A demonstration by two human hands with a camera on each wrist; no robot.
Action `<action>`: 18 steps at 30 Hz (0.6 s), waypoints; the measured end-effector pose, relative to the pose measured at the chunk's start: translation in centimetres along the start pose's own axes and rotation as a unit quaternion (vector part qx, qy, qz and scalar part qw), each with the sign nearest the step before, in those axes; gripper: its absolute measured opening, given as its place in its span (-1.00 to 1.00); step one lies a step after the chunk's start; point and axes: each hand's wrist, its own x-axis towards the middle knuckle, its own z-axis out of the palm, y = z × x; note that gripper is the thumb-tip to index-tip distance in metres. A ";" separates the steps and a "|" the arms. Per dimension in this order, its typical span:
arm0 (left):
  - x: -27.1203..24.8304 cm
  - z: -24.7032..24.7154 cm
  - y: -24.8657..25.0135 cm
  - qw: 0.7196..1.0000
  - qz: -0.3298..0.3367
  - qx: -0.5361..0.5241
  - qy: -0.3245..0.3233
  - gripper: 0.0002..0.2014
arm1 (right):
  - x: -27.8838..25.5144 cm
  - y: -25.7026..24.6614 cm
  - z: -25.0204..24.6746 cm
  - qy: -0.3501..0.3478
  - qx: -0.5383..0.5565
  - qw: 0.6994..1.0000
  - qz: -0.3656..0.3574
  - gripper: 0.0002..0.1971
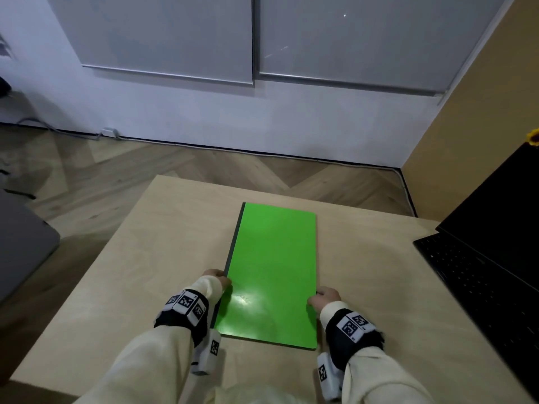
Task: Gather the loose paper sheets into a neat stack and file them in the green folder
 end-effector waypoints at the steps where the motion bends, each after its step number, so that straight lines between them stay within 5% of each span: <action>1: 0.0 -0.3 0.0 1.000 0.001 0.008 -0.007 -0.55 | -0.1 -0.1 0.0 0.003 -0.001 1.000 0.004 -0.48; 14: 2.7 -0.9 -2.4 0.996 0.055 -0.053 -0.036 -0.58 | -0.9 2.2 0.7 0.025 0.028 0.999 -0.035 -0.48; 18: 2.0 -1.4 -4.3 0.993 0.038 -0.107 -0.029 -0.74 | -2.2 1.3 -0.7 0.050 0.019 0.998 -0.040 -0.55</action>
